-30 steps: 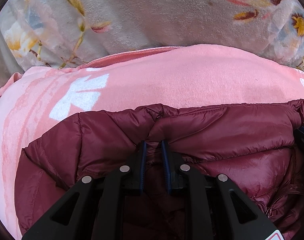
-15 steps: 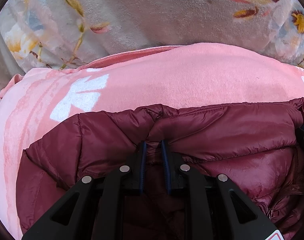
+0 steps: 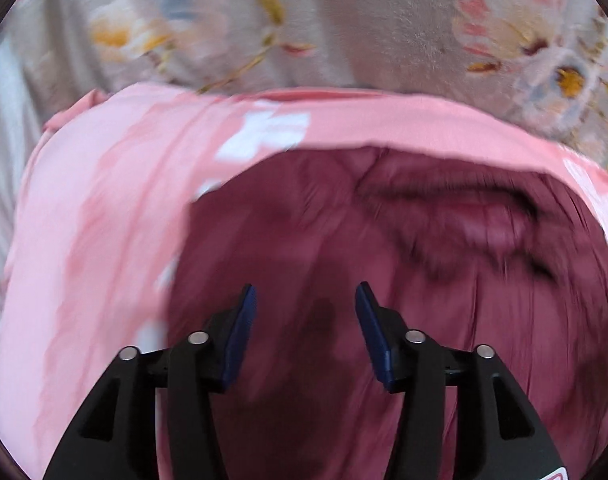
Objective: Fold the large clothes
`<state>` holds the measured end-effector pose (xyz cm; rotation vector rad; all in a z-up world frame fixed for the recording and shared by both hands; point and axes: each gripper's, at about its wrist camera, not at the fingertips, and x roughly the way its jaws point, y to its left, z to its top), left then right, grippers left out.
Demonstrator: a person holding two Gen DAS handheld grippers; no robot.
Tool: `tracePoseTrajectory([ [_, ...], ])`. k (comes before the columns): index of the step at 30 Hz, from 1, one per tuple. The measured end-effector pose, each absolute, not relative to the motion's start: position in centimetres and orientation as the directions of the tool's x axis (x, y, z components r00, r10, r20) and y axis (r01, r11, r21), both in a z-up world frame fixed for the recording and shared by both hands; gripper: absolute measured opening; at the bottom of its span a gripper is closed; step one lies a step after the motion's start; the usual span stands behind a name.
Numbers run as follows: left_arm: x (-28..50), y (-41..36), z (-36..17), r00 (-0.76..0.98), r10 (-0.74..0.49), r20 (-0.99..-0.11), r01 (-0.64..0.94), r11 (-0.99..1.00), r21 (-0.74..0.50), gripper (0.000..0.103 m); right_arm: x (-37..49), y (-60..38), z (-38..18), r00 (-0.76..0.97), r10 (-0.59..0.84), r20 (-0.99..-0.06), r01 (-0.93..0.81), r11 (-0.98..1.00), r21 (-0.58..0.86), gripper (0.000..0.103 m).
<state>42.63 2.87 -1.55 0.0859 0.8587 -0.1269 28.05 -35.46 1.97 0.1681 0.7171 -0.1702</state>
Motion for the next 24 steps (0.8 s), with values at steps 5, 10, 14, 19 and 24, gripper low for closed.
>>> tracePoseTrajectory([
  [5, 33.5, 11.3, -2.8, 0.578, -0.095, -0.810, 0.126, 0.992, -0.026, 0.062, 15.5, -38.0, 0.6, 0.673, -0.091, -0.734, 0.253, 0.961, 0.113, 0.068],
  [10, 26.0, 17.0, -6.2, 0.473, -0.120, -0.873, 0.097, 0.992, -0.083, 0.062, 5.5, -38.9, -3.3, 0.587, -0.102, -0.803, 0.355, 0.924, 0.142, 0.068],
  [14, 22.1, 18.4, -7.8, 0.450, -0.161, -0.878, 0.102, 0.986, -0.129, 0.064, 2.1, -39.1, -5.9, 0.590, -0.023, -0.807, 0.399, 0.877, 0.267, 0.068],
  [19, 20.7, 18.6, -8.5, 0.458, -0.200, -0.866, 0.055, 0.979, -0.197, 0.060, 2.2, -37.6, -7.6, 0.618, 0.015, -0.786, 0.397, 0.857, 0.329, 0.067],
  [24, 18.6, 17.0, -6.8, 0.478, -0.217, -0.851, 0.103, 0.976, -0.191, 0.004, 1.8, -36.1, -6.4, 0.657, 0.040, -0.753, 0.370, 0.853, 0.369, 0.008],
])
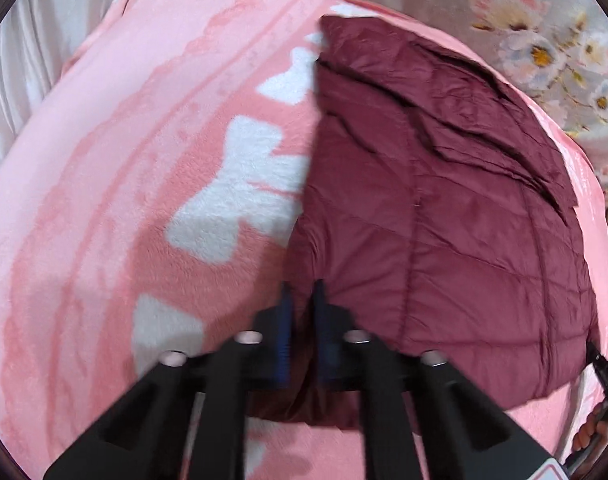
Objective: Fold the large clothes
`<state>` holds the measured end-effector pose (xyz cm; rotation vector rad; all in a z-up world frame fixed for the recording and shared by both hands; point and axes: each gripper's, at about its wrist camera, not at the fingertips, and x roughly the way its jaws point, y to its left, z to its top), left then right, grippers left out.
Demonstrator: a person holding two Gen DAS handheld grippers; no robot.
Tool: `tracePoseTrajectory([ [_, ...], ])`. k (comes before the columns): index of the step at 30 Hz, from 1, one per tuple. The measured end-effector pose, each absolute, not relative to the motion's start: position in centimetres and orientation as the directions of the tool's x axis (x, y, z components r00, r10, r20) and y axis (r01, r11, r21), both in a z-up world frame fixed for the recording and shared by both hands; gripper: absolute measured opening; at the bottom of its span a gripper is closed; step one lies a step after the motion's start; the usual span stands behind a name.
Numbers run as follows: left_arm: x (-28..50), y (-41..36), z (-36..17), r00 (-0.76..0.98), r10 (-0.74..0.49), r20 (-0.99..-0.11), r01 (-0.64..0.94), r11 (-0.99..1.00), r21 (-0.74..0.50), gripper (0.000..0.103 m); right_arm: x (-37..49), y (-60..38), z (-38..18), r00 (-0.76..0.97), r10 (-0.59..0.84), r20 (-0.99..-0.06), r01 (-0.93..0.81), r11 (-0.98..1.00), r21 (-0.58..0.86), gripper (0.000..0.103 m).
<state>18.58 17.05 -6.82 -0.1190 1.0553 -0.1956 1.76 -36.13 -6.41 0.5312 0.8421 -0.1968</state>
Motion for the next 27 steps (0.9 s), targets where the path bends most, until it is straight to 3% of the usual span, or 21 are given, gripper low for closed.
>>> tracePoseTrajectory([
  [5, 14.1, 17.7, -2.9, 0.549, -0.236, -0.802, 0.166, 0.971, -0.172, 0.002, -3.3, -34.8, -2.4, 0.742, 0.020, -0.670, 0.318, 0.869, 0.378, 0.004],
  [16, 1.4, 22.1, 7.1, 0.677, -0.378, -0.631, 0.245, 0.925, -0.291, 0.002, -16.4, -31.8, 9.4, 0.911, -0.094, -0.402, 0.248, 0.903, 0.351, 0.003],
  [22, 3.7, 20.9, 13.1, 0.767, -0.388, -0.512, 0.280, 0.919, -0.277, 0.002, -12.7, -33.2, 14.6, 0.950, -0.162, -0.268, 0.245, 0.917, 0.314, 0.003],
  [27, 11.5, 17.2, 14.0, 0.793, -0.291, -0.535, 0.232, 0.957, -0.177, 0.002, -4.0, -36.5, 15.2, 0.932, -0.195, -0.305, 0.293, 0.901, 0.319, 0.003],
])
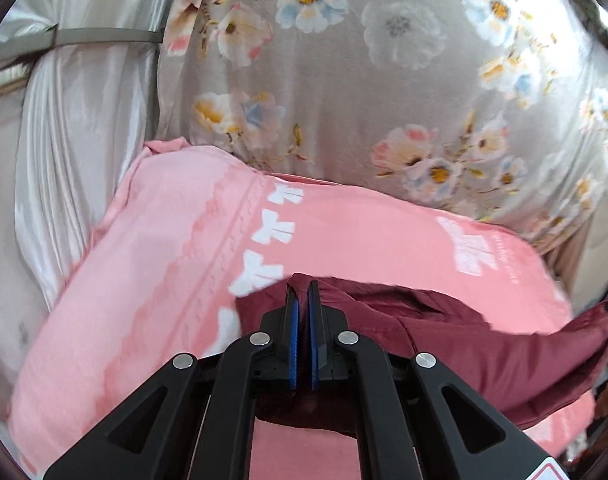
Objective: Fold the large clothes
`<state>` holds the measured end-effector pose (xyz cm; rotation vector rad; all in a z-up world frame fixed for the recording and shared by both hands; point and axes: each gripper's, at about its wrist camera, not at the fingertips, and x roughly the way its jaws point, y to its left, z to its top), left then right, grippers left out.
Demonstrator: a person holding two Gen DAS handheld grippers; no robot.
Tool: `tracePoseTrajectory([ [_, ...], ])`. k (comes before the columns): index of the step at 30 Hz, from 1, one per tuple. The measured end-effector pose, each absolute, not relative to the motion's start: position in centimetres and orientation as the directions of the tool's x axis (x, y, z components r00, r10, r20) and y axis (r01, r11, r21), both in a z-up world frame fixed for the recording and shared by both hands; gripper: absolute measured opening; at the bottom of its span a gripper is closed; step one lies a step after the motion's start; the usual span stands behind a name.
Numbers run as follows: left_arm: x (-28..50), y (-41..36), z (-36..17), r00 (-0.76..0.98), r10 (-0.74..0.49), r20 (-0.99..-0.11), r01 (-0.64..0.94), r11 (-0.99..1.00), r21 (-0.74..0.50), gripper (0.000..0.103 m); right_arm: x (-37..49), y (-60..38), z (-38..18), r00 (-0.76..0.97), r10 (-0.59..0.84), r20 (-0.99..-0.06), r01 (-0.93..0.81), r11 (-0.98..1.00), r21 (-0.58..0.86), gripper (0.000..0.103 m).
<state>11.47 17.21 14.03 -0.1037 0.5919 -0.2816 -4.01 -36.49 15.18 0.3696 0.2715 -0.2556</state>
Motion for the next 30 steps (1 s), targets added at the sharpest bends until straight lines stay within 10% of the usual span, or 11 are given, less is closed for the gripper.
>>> tracePoseTrajectory([
  [23, 34.5, 9.3, -4.3, 0.617, 0.025, -0.786, 0.030, 0.998, 0.056, 0.017, 20.7, -42.9, -3.4, 0.701, -0.190, -0.687, 0.489, 0.830, 0.269, 0.004],
  [30, 36.1, 12.2, -5.3, 0.618, 0.070, -0.783, -0.080, 0.996, 0.026, 0.052, 21.0, -44.2, -4.9, 0.712, -0.135, -0.690, 0.486, 0.803, 0.345, 0.015],
])
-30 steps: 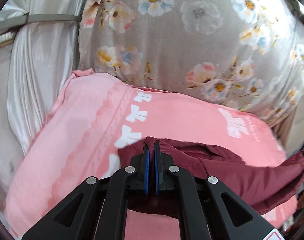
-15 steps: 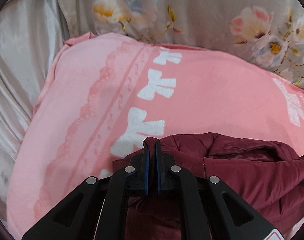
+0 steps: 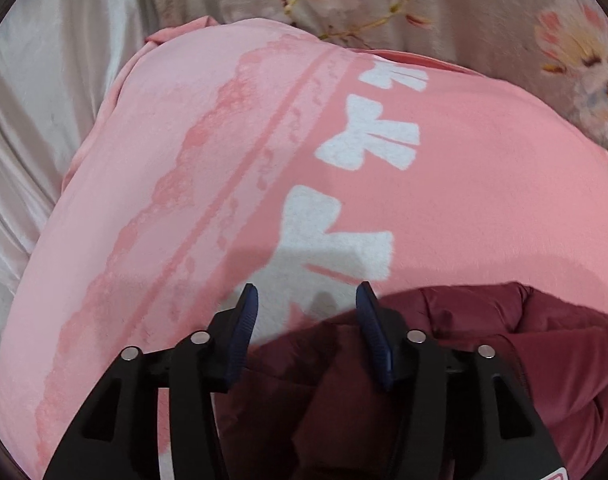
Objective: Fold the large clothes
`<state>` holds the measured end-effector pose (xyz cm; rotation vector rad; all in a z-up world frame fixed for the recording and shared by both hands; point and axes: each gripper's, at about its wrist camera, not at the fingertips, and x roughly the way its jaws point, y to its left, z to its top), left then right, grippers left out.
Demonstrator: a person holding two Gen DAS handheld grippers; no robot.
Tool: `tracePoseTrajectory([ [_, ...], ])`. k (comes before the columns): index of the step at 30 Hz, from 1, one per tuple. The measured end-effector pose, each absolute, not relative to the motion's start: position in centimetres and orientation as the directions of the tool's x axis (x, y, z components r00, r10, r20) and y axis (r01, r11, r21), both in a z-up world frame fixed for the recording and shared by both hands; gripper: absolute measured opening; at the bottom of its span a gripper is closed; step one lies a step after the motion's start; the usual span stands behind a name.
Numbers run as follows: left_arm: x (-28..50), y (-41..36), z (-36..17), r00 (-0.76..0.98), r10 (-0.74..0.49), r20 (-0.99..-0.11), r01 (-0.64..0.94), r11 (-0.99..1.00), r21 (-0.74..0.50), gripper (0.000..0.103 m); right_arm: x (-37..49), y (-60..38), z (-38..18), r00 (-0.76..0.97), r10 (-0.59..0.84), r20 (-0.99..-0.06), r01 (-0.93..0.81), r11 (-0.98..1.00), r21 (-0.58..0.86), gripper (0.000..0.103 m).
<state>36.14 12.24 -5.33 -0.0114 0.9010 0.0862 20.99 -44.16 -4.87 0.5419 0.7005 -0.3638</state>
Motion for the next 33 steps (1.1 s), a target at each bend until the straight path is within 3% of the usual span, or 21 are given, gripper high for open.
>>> tracePoseTrajectory([
  [2, 35.8, 12.8, -4.2, 0.639, 0.087, -0.765, -0.095, 0.995, 0.034, 0.052, 19.5, -44.8, -3.4, 0.748, -0.149, -0.646, 0.494, 0.776, 0.393, 0.031],
  [3, 35.4, 13.1, -3.3, 0.660, 0.102, -0.744, -0.101, 0.994, 0.046, 0.052, 18.6, -45.1, -2.6, 0.766, -0.168, -0.621, 0.499, 0.764, 0.409, 0.045],
  [4, 34.6, 13.4, -1.9, 0.693, 0.119, -0.711, -0.105, 0.992, 0.064, 0.052, 17.3, -45.3, -1.3, 0.791, -0.194, -0.581, 0.499, 0.754, 0.428, 0.047],
  [8, 32.2, 12.9, 3.0, 0.767, 0.118, -0.631, -0.081, 0.993, 0.087, 0.056, 15.5, -43.1, 2.6, 0.842, -0.195, -0.503, 0.431, 0.804, 0.410, 0.047],
  [13, 30.5, 6.3, 5.1, 0.769, -0.034, -0.639, 0.098, 0.993, 0.065, 0.056, 18.8, -34.5, 4.5, 0.836, -0.079, -0.543, 0.258, 0.930, 0.261, 0.038],
  [17, 30.2, -0.8, 2.2, 0.732, -0.074, -0.677, 0.209, 0.971, 0.119, 0.056, 21.8, -27.9, 3.3, 0.804, -0.051, -0.592, 0.151, 0.981, 0.120, 0.031],
  [25, 32.8, -5.2, -5.5, 0.637, -0.013, -0.771, 0.191, 0.971, 0.141, 0.057, 26.6, -25.8, -1.5, 0.721, -0.049, -0.692, 0.147, 0.986, 0.083, 0.029],
  [33, 32.0, -4.5, -7.3, 0.698, -0.008, -0.716, 0.143, 0.981, 0.129, 0.062, 26.9, -25.4, -4.6, 0.701, -0.051, -0.711, 0.163, 0.982, 0.090, 0.029],
])
